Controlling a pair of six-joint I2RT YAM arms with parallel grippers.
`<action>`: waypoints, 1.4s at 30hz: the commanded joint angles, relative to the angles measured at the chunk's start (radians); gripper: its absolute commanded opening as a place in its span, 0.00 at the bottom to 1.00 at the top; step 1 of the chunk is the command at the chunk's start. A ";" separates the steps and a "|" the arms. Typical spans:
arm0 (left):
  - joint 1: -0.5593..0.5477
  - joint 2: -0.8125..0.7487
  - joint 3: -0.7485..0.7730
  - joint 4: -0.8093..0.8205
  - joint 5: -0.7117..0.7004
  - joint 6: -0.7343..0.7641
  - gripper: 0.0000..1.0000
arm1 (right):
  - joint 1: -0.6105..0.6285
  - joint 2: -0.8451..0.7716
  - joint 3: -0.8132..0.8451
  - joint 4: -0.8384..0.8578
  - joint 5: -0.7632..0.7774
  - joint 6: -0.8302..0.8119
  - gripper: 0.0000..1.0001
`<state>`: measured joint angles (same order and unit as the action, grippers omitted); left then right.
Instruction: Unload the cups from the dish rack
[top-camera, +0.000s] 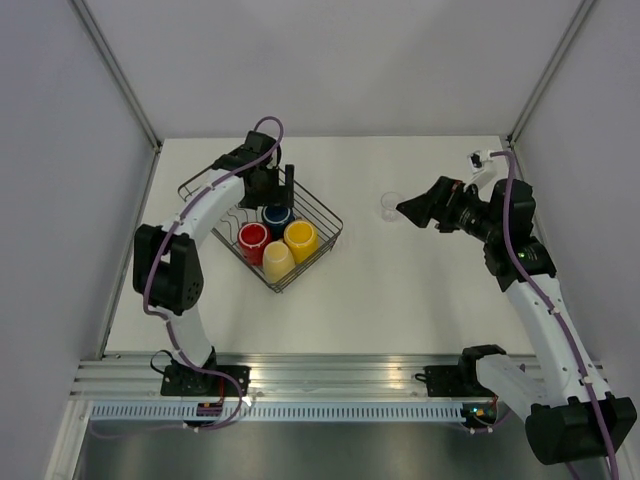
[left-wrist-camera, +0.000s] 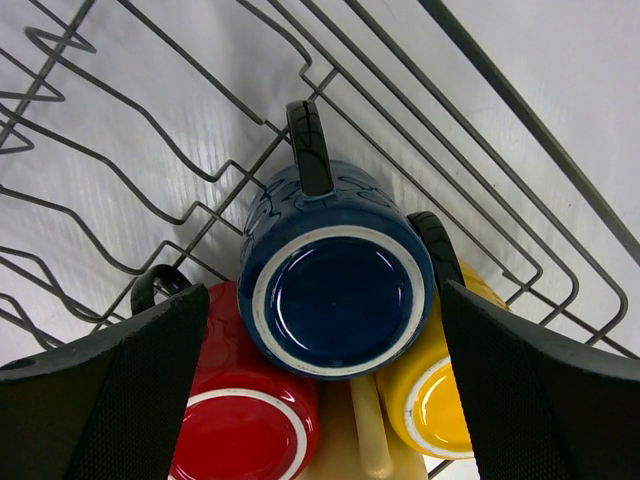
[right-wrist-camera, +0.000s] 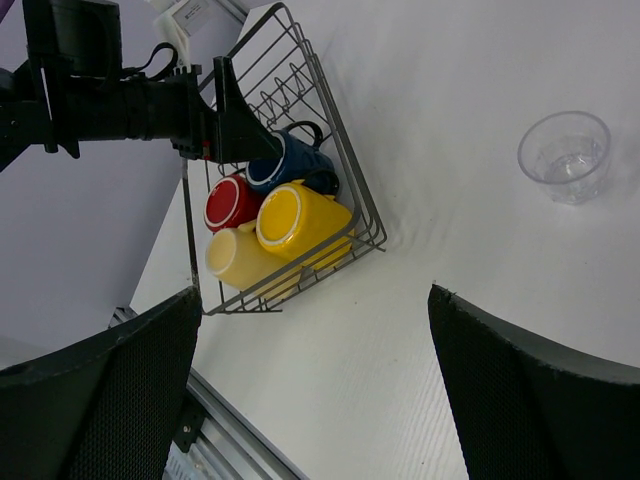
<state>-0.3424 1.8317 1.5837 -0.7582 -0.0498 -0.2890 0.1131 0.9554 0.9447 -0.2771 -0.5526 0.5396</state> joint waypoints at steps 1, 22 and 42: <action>-0.004 0.017 0.039 -0.013 0.037 0.047 1.00 | 0.014 -0.014 0.014 0.003 0.005 -0.027 0.98; -0.047 0.132 0.015 -0.001 -0.030 0.028 1.00 | 0.036 0.000 -0.009 0.042 -0.038 -0.026 0.98; -0.047 0.130 0.024 0.016 -0.025 0.024 0.20 | 0.036 -0.006 -0.007 0.033 -0.035 -0.044 0.98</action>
<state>-0.3843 1.9633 1.5925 -0.7639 -0.0769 -0.2802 0.1440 0.9569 0.9379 -0.2806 -0.5716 0.5175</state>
